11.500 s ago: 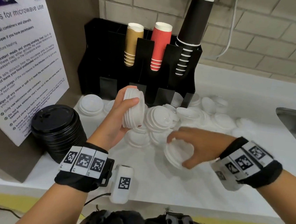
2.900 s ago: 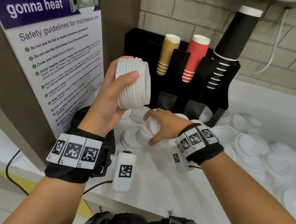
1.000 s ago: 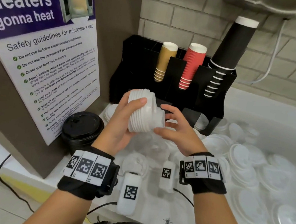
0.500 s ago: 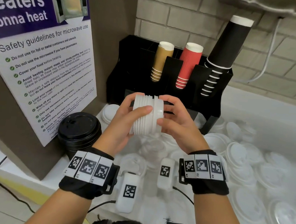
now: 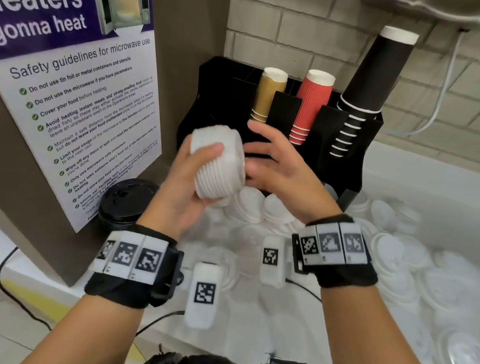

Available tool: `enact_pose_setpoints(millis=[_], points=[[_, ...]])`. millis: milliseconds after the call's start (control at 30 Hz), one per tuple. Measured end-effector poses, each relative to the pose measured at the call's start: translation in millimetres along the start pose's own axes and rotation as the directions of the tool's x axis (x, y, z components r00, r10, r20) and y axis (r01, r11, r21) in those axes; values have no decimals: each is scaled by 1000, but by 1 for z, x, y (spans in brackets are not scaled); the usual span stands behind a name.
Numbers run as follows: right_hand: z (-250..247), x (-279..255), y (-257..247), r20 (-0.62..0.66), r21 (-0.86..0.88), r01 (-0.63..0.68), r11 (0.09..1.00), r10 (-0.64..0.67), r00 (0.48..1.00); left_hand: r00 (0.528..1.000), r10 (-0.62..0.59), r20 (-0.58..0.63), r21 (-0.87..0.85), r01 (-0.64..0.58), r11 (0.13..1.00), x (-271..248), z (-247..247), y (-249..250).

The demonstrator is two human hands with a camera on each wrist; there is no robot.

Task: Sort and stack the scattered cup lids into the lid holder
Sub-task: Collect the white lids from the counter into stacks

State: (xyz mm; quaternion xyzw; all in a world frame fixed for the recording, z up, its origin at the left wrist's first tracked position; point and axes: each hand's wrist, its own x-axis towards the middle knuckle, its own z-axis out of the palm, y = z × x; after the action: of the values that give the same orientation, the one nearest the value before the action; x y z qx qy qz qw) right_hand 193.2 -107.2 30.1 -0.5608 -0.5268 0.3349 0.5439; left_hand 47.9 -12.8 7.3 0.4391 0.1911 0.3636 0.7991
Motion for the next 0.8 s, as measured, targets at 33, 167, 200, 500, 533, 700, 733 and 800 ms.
enact_pose_setpoints(millis=[33, 167, 200, 500, 533, 700, 733, 800], points=[[0, 10, -1, -21, -30, -29, 999, 29, 999, 1000, 21, -18, -35, -21, 999, 3, -5, 9], [12, 58, 20, 56, -527, -157, 835, 219, 974, 994, 106, -31, -71, -108, 992, 6, -19, 42], [22, 70, 31, 142, -665, -133, 735, 300, 943, 992, 120, -35, -65, -122, 990, 5, -21, 46], [96, 145, 111, 202, -974, 131, 184, 451, 869, 986, 144, -89, -31, -147, 989, 2, -21, 56], [97, 151, 117, 191, -978, 129, 161, 474, 860, 984, 149, -95, -24, -152, 988, 2, -22, 58], [96, 159, 129, 137, -988, 90, 124, 455, 880, 981, 164, -106, 6, -164, 986, 0, -28, 62], [92, 159, 126, 134, -985, 71, 159, 427, 894, 981, 164, -103, 4, -165, 986, 0, -28, 62], [79, 157, 114, 155, -963, 44, 267, 413, 898, 982, 161, -94, -11, -163, 987, 0, -29, 62]])
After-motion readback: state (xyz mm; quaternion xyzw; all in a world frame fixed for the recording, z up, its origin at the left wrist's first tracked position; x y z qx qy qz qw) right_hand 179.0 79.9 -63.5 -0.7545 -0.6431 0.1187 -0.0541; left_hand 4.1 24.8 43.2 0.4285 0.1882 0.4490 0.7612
